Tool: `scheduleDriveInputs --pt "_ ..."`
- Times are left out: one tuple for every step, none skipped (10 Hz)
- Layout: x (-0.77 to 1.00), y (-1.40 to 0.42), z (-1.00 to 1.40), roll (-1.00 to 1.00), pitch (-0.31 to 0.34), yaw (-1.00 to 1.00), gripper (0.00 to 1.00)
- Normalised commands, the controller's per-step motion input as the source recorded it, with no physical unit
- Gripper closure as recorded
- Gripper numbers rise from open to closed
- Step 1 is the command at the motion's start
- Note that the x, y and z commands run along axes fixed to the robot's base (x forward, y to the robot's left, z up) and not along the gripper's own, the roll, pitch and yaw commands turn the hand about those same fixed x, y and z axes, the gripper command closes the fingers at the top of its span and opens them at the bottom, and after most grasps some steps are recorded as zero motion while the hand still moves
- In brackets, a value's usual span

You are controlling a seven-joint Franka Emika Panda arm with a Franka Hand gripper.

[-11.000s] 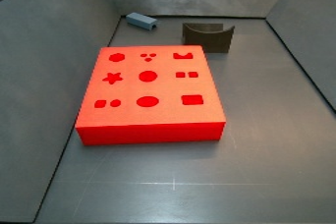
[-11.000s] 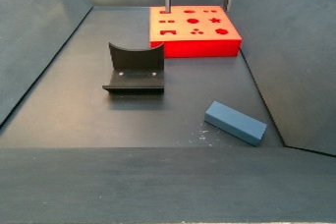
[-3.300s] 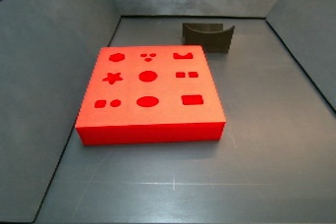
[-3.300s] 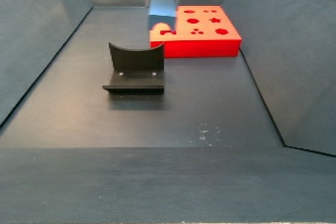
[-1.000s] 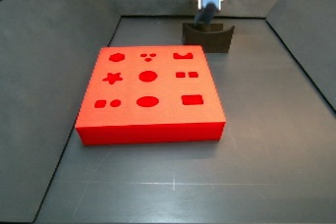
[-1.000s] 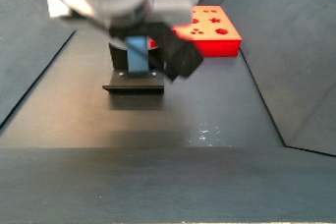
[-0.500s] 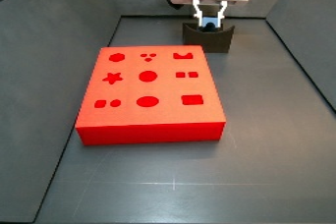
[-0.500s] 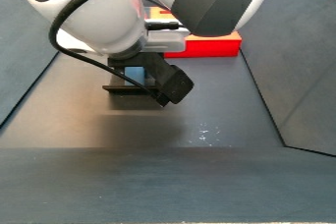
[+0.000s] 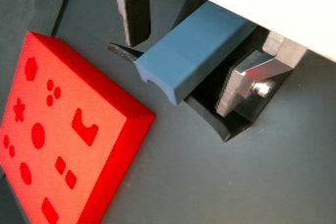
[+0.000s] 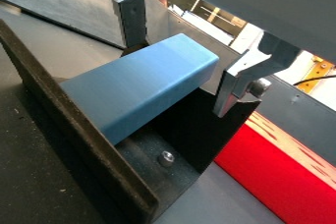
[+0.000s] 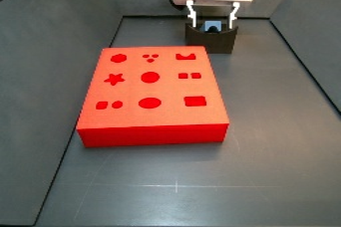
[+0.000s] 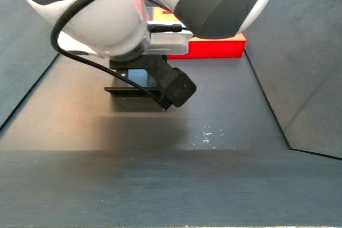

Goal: Pick up the arch object. Move up. Place the arch object on the fixture. Regrasp the arch object. Rotate the arch object. Move to above the board. Insert the arch object.
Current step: Regrasp the arch object.

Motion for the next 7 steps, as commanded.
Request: scheduleDriveInputs --pt "0.0 0.0 1.0 0.02 0.017 0.01 0.0" --pt "-0.02 0.01 1.0 0.03 0.03 0.02 0.0" --pt "-0.03 0.0 1.0 0.04 0.037 0.01 0.0" --pt "-0.03 0.01 1.0 0.05 0.05 0.01 0.0" --pt "-0.04 0.01 0.91 0.05 0.064 0.0 0.0" --pt "-0.03 0.01 0.74 0.05 0.076 0.0 0.0" --pt "-0.03 0.01 0.49 0.05 0.08 -0.02 0.0"
